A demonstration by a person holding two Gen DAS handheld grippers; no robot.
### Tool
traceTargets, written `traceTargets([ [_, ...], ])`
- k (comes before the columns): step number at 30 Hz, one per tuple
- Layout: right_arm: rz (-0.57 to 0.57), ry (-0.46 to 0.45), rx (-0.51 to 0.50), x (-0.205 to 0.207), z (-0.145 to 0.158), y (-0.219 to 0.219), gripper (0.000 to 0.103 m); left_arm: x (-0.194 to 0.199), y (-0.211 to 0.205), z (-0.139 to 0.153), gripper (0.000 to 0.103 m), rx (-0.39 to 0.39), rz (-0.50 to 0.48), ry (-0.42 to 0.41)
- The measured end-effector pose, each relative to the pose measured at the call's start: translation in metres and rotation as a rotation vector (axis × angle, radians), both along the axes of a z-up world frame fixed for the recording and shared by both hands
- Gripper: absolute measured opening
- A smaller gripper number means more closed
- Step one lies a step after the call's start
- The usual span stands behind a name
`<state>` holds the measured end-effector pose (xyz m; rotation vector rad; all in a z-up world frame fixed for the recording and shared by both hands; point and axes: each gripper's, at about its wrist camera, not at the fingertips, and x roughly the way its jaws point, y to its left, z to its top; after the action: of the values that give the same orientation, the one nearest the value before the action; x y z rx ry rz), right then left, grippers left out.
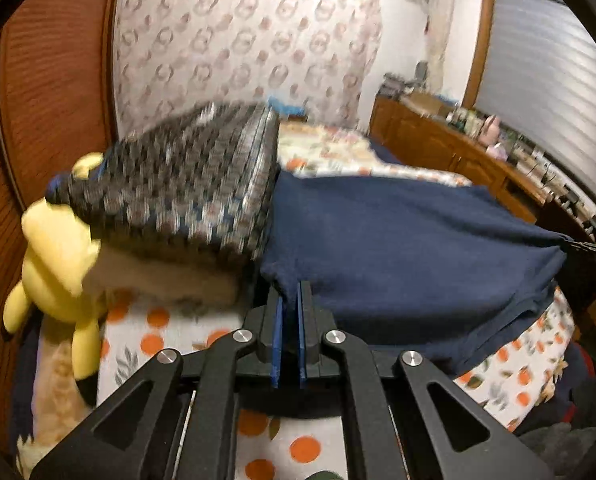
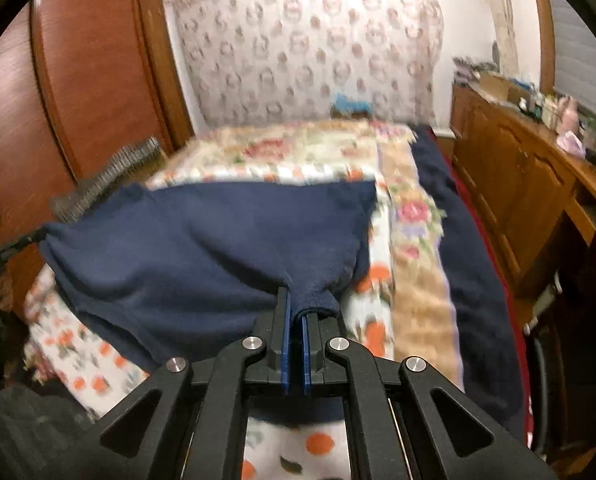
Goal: Fold small clothes
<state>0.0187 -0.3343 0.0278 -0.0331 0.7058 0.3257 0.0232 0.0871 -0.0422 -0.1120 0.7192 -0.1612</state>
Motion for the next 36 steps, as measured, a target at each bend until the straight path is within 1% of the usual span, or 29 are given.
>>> traceTargets([
  [1,-0.005,0.015,-0.006,0.003,-0.007,0.0,0.003,0.0,0.001,-0.004,0.011,0.007,0.005,0.011],
  [2,-0.009,0.025,-0.012,0.007,-0.013,0.002,0.003,0.001,0.0,-0.008,0.013,0.018,0.01,0.018],
  [4,-0.022,0.029,-0.03,0.011,-0.019,0.003,0.013,0.0,-0.002,-0.01,0.021,0.036,0.018,0.022],
  [5,-0.023,0.03,-0.036,0.012,-0.02,0.004,0.014,-0.001,-0.003,-0.011,0.022,0.038,0.017,0.021],
  [6,-0.025,0.026,-0.04,0.014,-0.019,0.005,0.017,-0.003,-0.003,-0.011,0.028,0.035,0.013,0.02],
  [7,-0.029,0.02,-0.045,0.015,-0.017,0.006,0.021,-0.004,-0.003,-0.012,0.036,0.029,0.011,0.019],
  [8,-0.035,0.01,-0.052,0.015,-0.015,0.008,0.023,-0.003,-0.002,-0.012,0.042,0.026,0.01,0.018],
  [11,-0.036,-0.023,-0.069,0.011,-0.006,0.02,0.034,0.0,-0.004,-0.014,0.06,0.03,0.007,0.026],
  [12,-0.032,-0.035,-0.079,0.012,-0.005,0.025,0.041,0.0,-0.005,-0.015,0.071,0.041,0.011,0.028],
  [13,-0.028,-0.046,-0.087,0.006,-0.005,0.025,0.045,-0.001,-0.007,-0.015,0.074,0.048,0.011,0.028],
  [16,-0.03,-0.082,-0.119,0.001,-0.004,0.033,0.05,-0.002,-0.009,-0.016,0.075,0.057,0.009,0.026],
  [20,-0.028,-0.12,-0.113,-0.005,-0.001,0.038,0.058,-0.002,-0.012,-0.018,0.075,0.065,0.019,0.03],
  [24,-0.002,-0.137,-0.106,-0.007,-0.007,0.05,0.059,-0.004,-0.013,-0.02,0.075,0.067,0.021,0.037],
  [29,0.043,-0.11,-0.09,0.002,-0.03,0.071,0.059,-0.004,-0.013,-0.023,0.075,0.069,0.025,0.046],
  [36,0.113,-0.03,-0.064,0.025,-0.069,0.104,0.059,-0.002,-0.003,-0.031,0.075,0.051,0.036,0.064],
])
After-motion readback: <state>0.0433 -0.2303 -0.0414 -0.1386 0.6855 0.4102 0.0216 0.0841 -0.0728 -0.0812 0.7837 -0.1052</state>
